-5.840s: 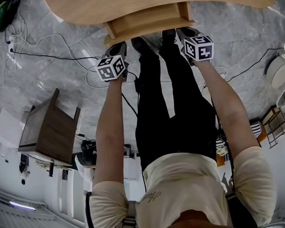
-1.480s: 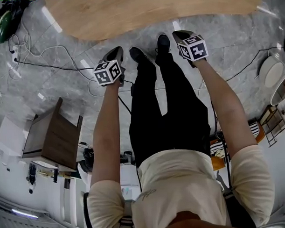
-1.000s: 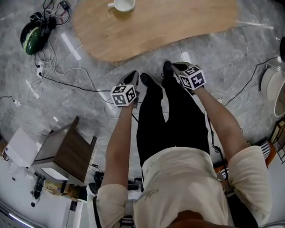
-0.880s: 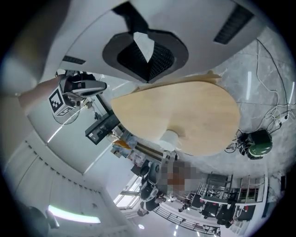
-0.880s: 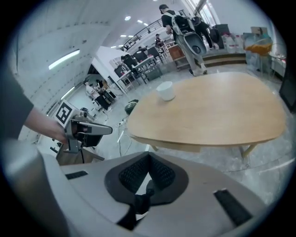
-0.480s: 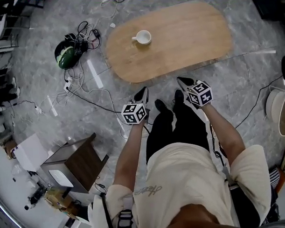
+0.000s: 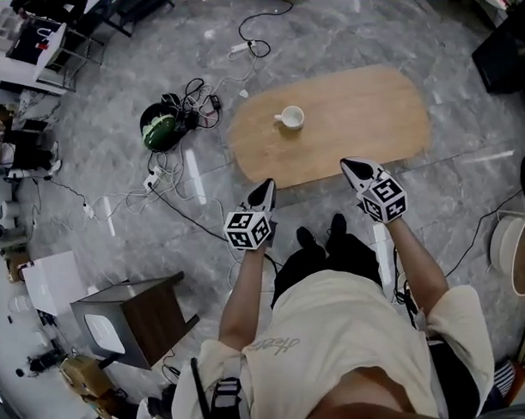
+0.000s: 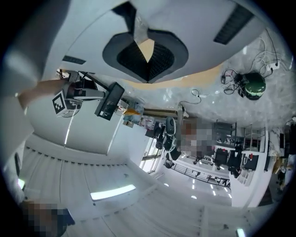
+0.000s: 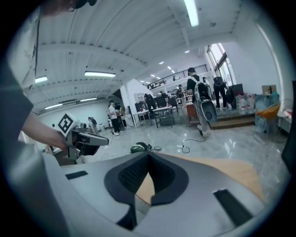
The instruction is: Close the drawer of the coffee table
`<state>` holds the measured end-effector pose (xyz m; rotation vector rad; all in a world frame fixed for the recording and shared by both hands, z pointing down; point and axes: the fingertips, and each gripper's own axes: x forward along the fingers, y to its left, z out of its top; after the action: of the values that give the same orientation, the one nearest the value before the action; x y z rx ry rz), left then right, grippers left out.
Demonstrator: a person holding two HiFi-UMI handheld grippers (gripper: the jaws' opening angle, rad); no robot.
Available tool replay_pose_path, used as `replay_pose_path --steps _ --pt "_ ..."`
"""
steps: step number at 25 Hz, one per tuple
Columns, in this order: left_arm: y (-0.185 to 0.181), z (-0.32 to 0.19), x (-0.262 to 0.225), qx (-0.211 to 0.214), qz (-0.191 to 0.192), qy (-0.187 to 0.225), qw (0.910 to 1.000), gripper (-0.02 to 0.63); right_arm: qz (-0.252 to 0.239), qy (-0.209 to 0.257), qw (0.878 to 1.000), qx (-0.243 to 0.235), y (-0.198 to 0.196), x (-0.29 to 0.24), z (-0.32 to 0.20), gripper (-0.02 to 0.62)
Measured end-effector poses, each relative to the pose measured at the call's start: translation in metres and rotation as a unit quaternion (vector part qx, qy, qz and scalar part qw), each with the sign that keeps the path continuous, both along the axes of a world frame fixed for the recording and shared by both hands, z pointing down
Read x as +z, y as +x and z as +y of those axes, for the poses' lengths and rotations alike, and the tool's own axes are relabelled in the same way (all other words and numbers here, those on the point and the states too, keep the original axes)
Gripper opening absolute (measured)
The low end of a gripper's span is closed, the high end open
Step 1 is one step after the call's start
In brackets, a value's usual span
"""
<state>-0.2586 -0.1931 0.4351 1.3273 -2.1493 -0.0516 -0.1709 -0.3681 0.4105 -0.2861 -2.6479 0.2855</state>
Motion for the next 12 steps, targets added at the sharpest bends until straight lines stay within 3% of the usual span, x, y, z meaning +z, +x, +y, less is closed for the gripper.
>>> replay_pose_path --steps 4,8,12 --pt "-0.005 0.004 -0.05 0.009 -0.06 0.009 0.9981 0.005 -0.039 0.021 0.999 0.003 0.0 -0.044 -0.004 -0.005" --pt "-0.009 0.003 -0.108 0.019 -0.14 0.022 0.9897 0.005 -0.088 0.036 0.995 0.013 0.0 -0.095 -0.006 -0.005" --pt "-0.018 0.004 -0.162 0.009 -0.178 0.051 0.9827 0.005 -0.126 0.066 0.99 0.014 0.0 -0.146 -0.002 -0.006"
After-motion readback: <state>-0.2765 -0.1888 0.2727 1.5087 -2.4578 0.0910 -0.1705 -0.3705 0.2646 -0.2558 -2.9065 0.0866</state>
